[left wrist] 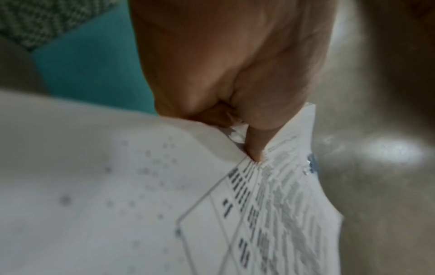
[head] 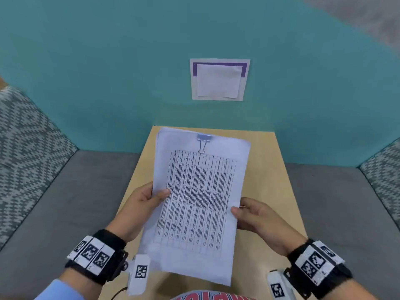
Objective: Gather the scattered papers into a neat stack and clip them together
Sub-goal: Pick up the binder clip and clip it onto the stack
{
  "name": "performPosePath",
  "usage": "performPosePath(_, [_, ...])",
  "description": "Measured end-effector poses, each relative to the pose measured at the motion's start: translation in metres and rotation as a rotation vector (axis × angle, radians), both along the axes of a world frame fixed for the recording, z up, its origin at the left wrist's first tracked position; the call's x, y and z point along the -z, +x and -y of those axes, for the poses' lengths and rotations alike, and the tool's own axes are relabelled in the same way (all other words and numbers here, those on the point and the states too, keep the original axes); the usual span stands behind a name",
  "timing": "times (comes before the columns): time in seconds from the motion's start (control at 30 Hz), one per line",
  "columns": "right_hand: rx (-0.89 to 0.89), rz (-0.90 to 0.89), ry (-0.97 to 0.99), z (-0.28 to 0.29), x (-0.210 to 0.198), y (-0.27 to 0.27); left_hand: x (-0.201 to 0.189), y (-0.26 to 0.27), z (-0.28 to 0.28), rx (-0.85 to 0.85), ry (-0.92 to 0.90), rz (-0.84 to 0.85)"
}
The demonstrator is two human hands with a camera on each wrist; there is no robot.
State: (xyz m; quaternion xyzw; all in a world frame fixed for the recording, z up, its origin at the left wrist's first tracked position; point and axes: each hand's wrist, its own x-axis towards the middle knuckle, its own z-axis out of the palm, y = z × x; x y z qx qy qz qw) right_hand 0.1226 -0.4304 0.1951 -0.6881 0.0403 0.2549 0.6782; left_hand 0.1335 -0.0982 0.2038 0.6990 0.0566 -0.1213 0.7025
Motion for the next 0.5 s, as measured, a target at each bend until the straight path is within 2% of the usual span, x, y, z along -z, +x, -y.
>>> performPosePath(0.07, [0.09, -0.052, 0.071, -0.005, 0.02, -0.003, 0.01, 0.009, 0.01, -0.009, -0.051, -0.024])
performPosePath(0.13, [0.206, -0.055, 0.062, -0.005, 0.032, 0.0, 0.021, 0.016, 0.021, -0.02, -0.132, -0.074])
performPosePath(0.23, [0.338, -0.049, 0.021, 0.001, 0.051, 0.005, 0.04, 0.016, 0.037, 0.044, -0.238, -0.254])
performPosePath(0.33, [0.438, -0.069, -0.007, 0.007, 0.072, 0.008, 0.079, 0.008, 0.047, 0.168, -0.131, -0.369])
performPosePath(0.4, [0.454, -0.12, -0.017, 0.01, 0.082, 0.008, 0.107, 0.006, 0.049, 0.128, -0.05, -0.396])
performPosePath(0.5, [0.331, -0.295, 0.027, 0.01, 0.098, 0.002, 0.14, 0.008, 0.05, 0.094, 0.021, -0.456])
